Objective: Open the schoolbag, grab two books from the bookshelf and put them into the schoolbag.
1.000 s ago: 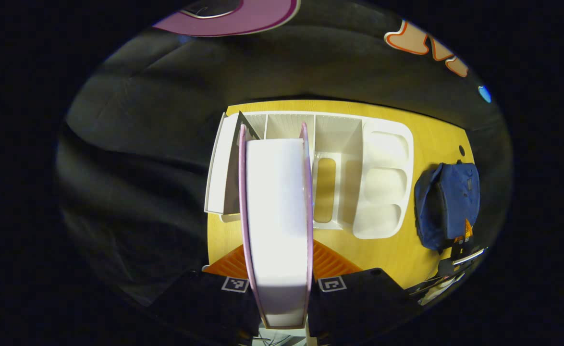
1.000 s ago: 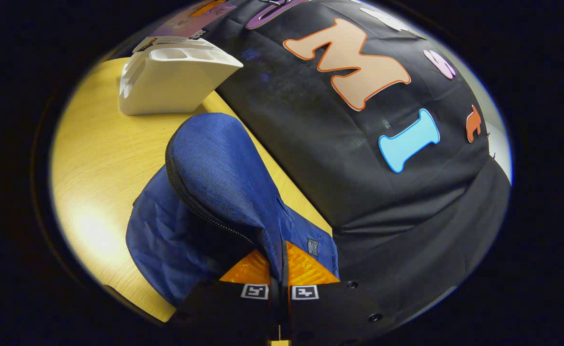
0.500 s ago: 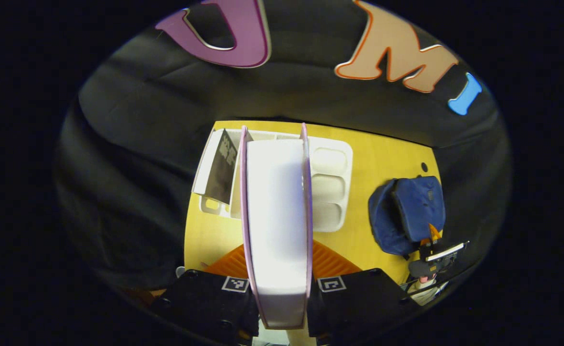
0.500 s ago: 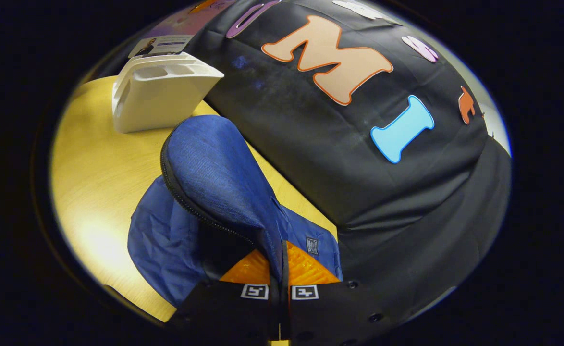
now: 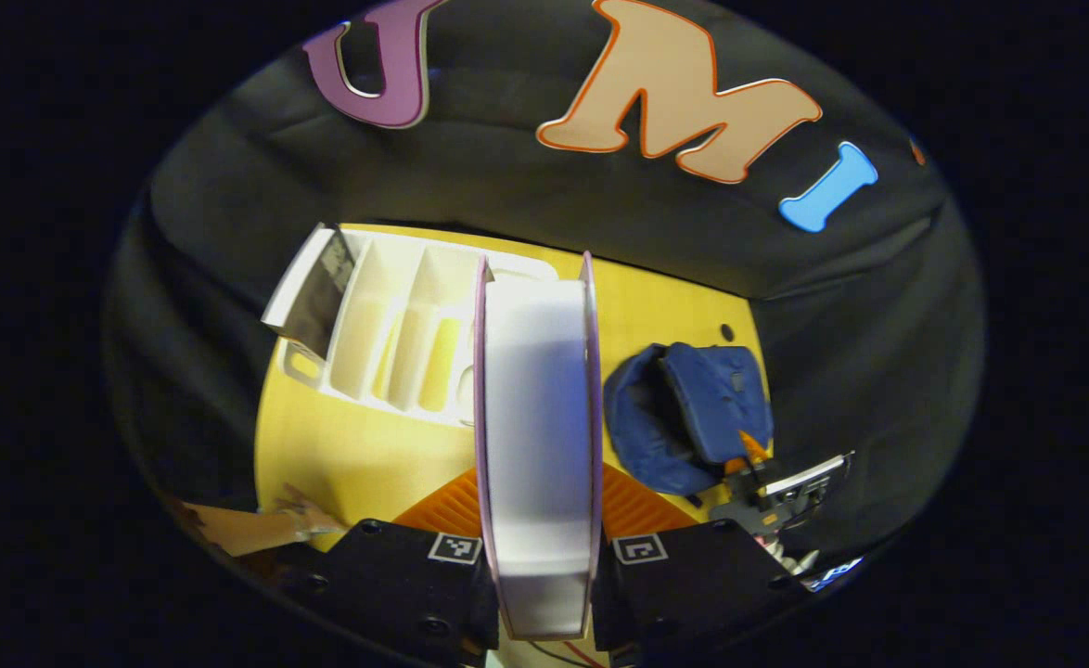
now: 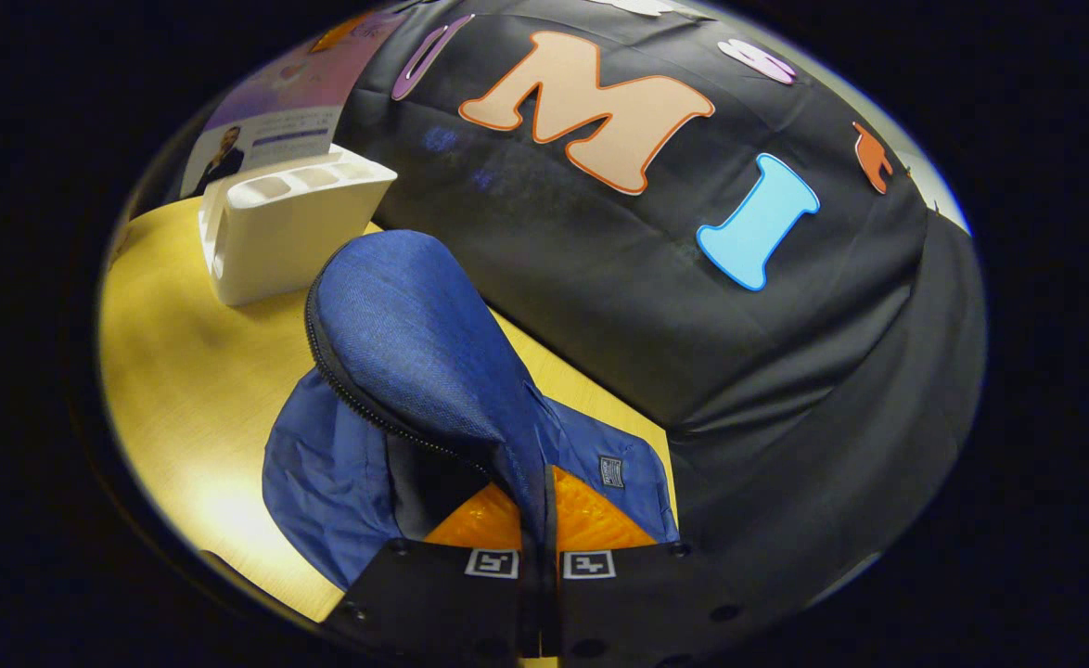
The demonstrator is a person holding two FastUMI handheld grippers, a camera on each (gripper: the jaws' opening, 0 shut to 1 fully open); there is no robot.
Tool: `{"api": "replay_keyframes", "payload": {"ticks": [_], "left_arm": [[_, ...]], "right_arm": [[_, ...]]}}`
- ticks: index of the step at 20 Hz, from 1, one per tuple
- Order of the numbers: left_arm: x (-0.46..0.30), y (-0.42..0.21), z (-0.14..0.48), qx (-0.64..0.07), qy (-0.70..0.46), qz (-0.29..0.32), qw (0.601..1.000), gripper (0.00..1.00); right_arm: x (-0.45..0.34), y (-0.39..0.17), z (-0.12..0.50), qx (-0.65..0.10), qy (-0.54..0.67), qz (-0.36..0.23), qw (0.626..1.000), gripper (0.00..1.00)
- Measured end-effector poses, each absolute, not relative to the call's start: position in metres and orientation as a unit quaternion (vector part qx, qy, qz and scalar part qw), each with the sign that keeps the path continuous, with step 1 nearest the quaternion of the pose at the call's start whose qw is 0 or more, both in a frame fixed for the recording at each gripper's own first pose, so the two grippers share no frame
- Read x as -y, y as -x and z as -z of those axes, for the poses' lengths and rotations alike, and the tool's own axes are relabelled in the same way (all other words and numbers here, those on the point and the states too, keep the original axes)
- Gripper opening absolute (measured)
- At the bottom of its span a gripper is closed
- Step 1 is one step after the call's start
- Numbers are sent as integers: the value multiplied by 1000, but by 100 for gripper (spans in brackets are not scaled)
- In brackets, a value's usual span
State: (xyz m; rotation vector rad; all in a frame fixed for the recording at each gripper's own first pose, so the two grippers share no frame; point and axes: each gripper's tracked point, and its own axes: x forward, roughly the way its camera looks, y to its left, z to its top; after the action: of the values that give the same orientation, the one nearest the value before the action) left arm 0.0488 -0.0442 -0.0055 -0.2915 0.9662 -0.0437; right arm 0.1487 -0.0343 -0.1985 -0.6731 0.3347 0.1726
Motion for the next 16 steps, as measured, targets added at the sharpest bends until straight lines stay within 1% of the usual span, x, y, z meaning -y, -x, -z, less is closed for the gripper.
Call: {"api": "replay_keyframes", "payload": {"ticks": [2,3,4,5,7,8,9,10,11,12,14,15,16], "left_arm": [[69,-60,22,-451,177,47,874,36],[78,-64,33,-444,190,54,874,36],[87,-70,44,-436,205,60,874,36],[98,-76,53,-428,221,70,874,36],[119,-88,73,-419,256,88,866,36],[124,-92,85,-413,272,94,864,36],[131,-98,97,-408,286,101,861,37],[140,-104,111,-402,303,106,858,37],[149,-110,119,-393,317,116,855,37],[158,-116,127,-382,331,126,854,36],[176,-124,141,-360,349,151,852,36],[184,-127,147,-350,355,161,852,36],[194,-130,152,-340,359,173,852,36]], "right_arm": [[35,-148,198,-161,325,-86,928,1],[37,-149,198,-161,325,-86,928,1],[37,-149,197,-161,323,-86,929,4],[36,-149,197,-162,319,-88,930,1],[38,-149,194,-160,309,-90,933,1],[39,-149,193,-160,303,-90,935,6],[39,-150,192,-160,297,-92,937,6],[40,-149,190,-159,294,-93,938,1],[40,-150,188,-157,292,-94,939,4],[41,-149,187,-155,290,-94,940,1],[41,-149,186,-152,286,-94,942,1],[41,-149,185,-151,282,-95,943,4],[41,-149,184,-148,279,-95,944,4]]}}
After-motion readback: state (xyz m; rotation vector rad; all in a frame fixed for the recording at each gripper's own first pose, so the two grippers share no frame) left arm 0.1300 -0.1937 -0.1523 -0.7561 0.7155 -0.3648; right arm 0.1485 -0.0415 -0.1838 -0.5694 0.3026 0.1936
